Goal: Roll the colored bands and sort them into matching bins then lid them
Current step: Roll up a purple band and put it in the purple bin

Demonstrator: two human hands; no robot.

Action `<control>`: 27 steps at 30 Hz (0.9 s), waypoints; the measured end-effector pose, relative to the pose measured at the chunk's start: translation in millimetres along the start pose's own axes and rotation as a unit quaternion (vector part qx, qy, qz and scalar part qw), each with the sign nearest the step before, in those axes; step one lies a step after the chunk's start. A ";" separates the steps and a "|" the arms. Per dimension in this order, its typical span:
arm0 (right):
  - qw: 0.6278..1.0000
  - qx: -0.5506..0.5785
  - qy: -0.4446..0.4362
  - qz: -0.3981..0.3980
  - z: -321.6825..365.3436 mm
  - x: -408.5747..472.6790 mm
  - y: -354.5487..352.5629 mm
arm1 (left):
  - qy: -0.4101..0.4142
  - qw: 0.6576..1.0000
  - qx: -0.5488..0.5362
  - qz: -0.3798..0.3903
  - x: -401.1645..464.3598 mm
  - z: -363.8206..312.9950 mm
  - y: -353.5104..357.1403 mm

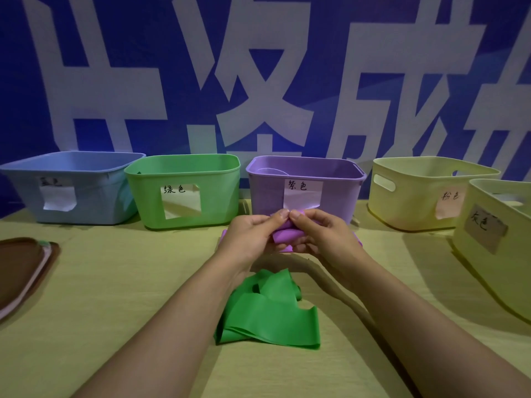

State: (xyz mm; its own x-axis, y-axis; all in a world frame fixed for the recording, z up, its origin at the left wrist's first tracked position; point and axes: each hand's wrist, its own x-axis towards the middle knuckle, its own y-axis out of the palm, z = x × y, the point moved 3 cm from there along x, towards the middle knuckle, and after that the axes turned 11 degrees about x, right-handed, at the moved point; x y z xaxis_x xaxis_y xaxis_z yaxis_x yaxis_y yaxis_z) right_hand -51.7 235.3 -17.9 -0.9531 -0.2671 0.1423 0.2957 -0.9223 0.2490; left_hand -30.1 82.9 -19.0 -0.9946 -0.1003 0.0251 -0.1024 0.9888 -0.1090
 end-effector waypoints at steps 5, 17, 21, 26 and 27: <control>0.999 0.007 0.048 -0.007 1.1 -5.5 3.2 | 0.025 0.999 0.024 0.002 -1.3 -2.0 -0.3; 0.996 -0.060 0.039 -0.058 -1.7 1.9 -6.8 | 0.046 0.999 -0.012 0.012 0.2 3.7 3.5; 0.998 -0.043 0.033 -0.037 -1.6 4.6 -9.0 | 0.029 0.999 -0.024 0.013 0.8 3.5 1.7; 1.000 -0.020 0.020 -0.012 1.8 3.0 -5.9 | 0.020 0.999 -0.023 0.023 1.7 1.9 1.4; 1.000 -0.020 0.013 -0.008 2.0 3.1 -5.6 | 0.020 0.999 -0.020 0.021 1.7 1.5 1.3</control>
State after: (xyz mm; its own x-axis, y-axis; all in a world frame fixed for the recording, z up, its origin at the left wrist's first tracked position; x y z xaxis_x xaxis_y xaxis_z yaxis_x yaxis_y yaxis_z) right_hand -56.2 240.2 -16.9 -0.9591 -0.2596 0.1128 0.2785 -0.9367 0.2124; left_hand -32.0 83.9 -20.6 -0.9967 -0.0544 0.0609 -0.0586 0.9958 -0.0704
